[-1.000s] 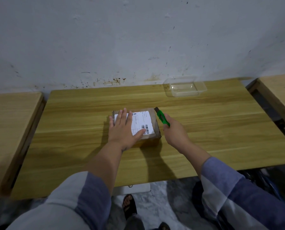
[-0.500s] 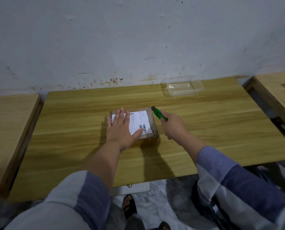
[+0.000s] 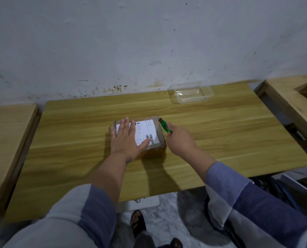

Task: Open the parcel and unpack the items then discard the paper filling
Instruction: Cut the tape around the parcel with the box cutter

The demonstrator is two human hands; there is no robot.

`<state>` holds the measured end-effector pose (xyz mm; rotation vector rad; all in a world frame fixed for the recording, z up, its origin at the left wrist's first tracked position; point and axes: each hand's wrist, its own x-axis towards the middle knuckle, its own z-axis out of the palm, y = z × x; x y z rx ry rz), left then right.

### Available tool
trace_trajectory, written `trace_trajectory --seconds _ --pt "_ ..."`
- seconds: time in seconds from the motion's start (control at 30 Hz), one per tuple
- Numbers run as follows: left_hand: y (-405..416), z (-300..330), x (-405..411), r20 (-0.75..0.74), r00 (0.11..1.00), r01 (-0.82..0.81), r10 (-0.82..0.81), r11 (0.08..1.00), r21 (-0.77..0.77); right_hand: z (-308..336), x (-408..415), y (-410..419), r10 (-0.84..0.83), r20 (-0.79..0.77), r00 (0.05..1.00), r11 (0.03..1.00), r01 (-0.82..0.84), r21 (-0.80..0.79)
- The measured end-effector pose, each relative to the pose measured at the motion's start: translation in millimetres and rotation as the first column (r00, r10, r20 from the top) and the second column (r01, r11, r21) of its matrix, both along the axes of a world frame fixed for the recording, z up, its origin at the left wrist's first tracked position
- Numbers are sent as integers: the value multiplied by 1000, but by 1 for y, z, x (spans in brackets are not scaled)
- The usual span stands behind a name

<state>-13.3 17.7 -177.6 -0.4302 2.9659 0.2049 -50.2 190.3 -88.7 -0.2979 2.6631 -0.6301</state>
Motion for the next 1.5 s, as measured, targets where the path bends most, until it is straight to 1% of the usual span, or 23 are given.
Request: trace_trajectory --seconds 0.3,0.47,0.67,0.83,1.13,1.43,1.5 --pt "2 4 0 3 1000 1 -1 1000 1 -6 8 3 25 -55 998 999 -24 31" --pt "0 2 -1 11 1000 1 -1 1000 -6 -7 13 9 39 -51 998 998 -36 56" --pt "0 1 -1 11 1000 -3 3 1000 -19 -15 26 15 -13 -27 1000 1000 13 -4" --pt "0 2 0 16 1000 3 -3 1000 -17 -5 31 23 -12 -12 1000 998 11 -67" --pt "1 2 1 20 1000 4 -4 1000 -27 -16 46 35 1 -31 1000 1000 -2 -18" --pt "2 3 1 23 1000 7 -6 1000 -15 -14 65 56 -4 -54 999 998 0 -64" --pt "2 4 1 17 1000 8 -8 1000 -13 -13 66 63 -13 -32 999 995 10 -94"
